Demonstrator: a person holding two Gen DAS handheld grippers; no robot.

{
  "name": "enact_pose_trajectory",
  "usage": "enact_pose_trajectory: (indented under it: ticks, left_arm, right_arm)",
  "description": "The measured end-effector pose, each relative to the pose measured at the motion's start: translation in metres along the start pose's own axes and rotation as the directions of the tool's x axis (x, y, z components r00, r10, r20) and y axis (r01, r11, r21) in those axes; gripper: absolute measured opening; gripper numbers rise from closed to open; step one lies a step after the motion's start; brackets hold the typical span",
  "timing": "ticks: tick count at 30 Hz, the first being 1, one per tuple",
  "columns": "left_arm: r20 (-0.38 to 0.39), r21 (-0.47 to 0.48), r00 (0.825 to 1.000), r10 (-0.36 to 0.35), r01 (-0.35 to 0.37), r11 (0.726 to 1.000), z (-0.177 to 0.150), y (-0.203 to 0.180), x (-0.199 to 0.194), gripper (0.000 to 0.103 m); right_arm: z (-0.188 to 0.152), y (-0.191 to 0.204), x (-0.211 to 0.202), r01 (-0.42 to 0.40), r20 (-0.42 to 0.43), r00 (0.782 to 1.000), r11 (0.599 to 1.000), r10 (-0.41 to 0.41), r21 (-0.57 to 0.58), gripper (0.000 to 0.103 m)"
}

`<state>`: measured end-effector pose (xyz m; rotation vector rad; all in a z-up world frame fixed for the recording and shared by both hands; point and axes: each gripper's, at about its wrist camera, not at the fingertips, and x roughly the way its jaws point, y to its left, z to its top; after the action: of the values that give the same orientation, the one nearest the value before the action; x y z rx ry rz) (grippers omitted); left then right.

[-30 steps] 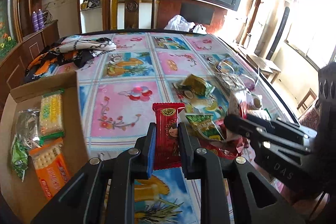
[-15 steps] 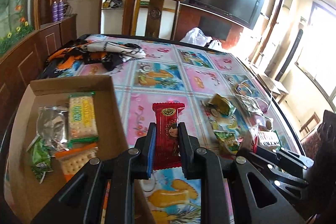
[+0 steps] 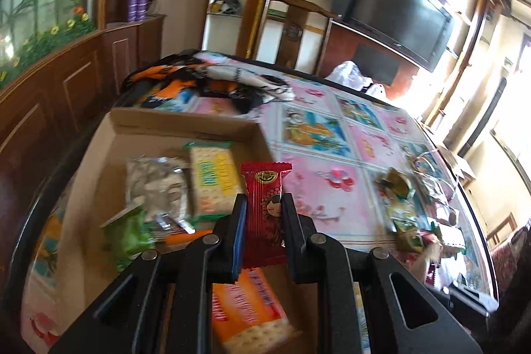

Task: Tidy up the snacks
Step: 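Lower both red packs into the box and open both grippers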

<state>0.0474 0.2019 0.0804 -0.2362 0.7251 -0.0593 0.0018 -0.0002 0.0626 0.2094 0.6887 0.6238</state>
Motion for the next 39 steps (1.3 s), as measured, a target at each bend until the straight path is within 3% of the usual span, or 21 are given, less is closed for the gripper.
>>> enact_pose_trajectory:
  ticks: [9, 18, 25, 39]
  left_arm:
    - [0.010, -0.029, 1.000, 0.022, -0.021, 0.999, -0.013, 0.026, -0.011, 0.019]
    - [-0.004, -0.052, 0.999, 0.032, -0.032, 0.998, -0.029, 0.042, -0.015, 0.019]
    - [-0.029, -0.074, 0.999, 0.044, -0.046, 0.996, -0.036, 0.054, -0.013, 0.019]
    - [-0.082, -0.056, 0.993, 0.082, -0.086, 0.995, -0.040, 0.051, -0.002, 0.019]
  right_arm:
    - [-0.009, 0.034, 0.028, -0.028, -0.054, 0.998, 0.996, 0.024, -0.082, 0.025]
    - [-0.019, 0.050, 0.039, -0.018, -0.075, 0.997, 0.986, 0.006, -0.166, 0.025]
    - [-0.022, 0.050, 0.049, -0.029, -0.109, 0.994, 0.985, 0.011, -0.169, 0.025]
    - [-0.036, 0.062, 0.063, -0.047, -0.180, 0.984, 0.974, 0.006, -0.222, 0.025]
